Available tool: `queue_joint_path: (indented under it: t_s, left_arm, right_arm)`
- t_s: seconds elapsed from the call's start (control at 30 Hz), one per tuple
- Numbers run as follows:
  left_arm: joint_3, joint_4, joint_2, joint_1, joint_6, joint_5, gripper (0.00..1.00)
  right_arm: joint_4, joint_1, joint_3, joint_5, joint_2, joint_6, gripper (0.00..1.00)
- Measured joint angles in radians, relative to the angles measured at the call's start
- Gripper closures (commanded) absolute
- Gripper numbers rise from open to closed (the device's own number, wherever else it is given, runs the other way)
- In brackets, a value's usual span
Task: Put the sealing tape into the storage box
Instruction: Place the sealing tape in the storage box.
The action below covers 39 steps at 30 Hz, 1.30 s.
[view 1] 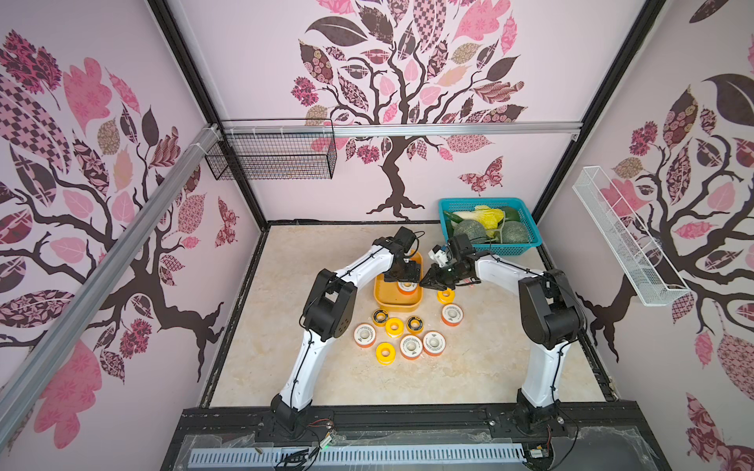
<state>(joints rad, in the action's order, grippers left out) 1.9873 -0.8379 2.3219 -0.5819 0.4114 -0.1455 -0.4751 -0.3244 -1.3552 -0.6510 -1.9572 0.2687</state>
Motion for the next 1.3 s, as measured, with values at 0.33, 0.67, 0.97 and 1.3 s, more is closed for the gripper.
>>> queue_joint_path:
  t_s: [0.33,0.67,0.97,1.3]
  left_arm:
    - [-0.009,0.01,0.0,0.014,0.009,-0.009,0.2]
    - [-0.01,0.006,-0.047,0.025,0.004,0.002,0.2]
    - [-0.166,0.026,-0.262,0.041,-0.016,0.035,0.21]
    - [-0.479,0.078,-0.646,0.098,-0.057,0.098,0.21]
  right_arm:
    - [-0.004,0.0,0.0,0.0,0.0,0.0,0.73]
    - [-0.023,0.0,-0.016,0.006,0.002,-0.002,0.64]
    - [-0.093,0.001,-0.043,0.076,0.115,-0.041,0.48]
    - [-0.19,0.014,-0.031,0.194,0.267,-0.099,0.42]
